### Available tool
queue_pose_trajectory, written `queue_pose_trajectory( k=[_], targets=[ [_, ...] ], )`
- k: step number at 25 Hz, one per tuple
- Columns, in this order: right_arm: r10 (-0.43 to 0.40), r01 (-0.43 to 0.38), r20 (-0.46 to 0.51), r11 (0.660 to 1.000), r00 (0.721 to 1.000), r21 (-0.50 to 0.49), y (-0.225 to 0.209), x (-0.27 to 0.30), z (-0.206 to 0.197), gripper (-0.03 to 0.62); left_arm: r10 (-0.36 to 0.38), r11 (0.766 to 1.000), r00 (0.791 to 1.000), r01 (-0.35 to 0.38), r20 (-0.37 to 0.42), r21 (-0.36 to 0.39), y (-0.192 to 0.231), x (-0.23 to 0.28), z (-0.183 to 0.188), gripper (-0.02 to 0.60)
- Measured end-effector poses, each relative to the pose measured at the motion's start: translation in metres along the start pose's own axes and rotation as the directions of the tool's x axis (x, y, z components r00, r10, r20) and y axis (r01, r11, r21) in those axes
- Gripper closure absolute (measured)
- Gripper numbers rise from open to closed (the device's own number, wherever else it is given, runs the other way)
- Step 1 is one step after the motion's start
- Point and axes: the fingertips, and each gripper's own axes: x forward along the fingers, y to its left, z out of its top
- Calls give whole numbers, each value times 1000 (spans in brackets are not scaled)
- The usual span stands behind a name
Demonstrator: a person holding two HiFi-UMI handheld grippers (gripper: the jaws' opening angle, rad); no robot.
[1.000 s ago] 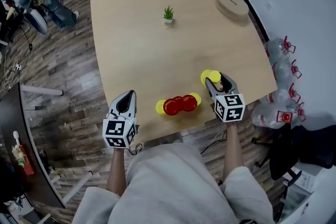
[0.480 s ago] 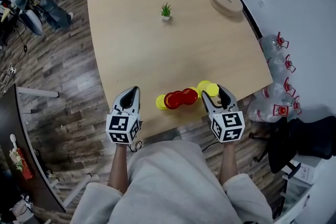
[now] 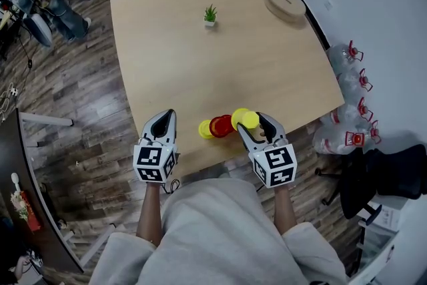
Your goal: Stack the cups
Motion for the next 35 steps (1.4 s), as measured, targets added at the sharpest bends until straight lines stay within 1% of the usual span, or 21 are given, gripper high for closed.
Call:
queue_pose_trajectory(
  k=[2,5,15,18,19,20,24,28,32,35],
  targets=[
    [24,-25,-21,999,999,-27,10,5,-4,349,3,1000,1000,-3,3,-1,1,0,1,571],
    [38,-40,-44,997,998,-61,20,9,-8,349,6,1000,1000,-6,8,-5,2,-1,1,571],
    [47,-53,-76,996,996,-76,25,20,-12,344,15,1000,1000,-15,12,-12,10,-2,3,571],
    [57,-63,-76,995,996,-77,27,20,-13,310,18,1000,1000,-18,12,-12,11,-3,3,571],
    [62,-68,-72,995,995,-78,28,19,-13,290,19,1000,1000,-19,12,-12,11,-3,3,571],
    [66,-71,-67,994,996,-79,28,18,-12,284,19,1000,1000,-19,11,-12,11,-3,3,571],
    [64,-64,-8,995,998,-74,28,11,2,283,15,1000,1000,-15,12,-7,11,-1,4,571],
    [50,-45,107,998,993,-44,22,-3,33,292,11,1000,1000,-11,11,-1,10,0,6,571],
    [-16,17,217,1000,976,-3,-5,-17,59,312,13,1000,1000,-13,11,5,9,0,7,571],
    [-76,72,250,997,965,28,-32,-22,63,322,16,1000,1000,-16,8,9,9,0,6,571]
  ],
)
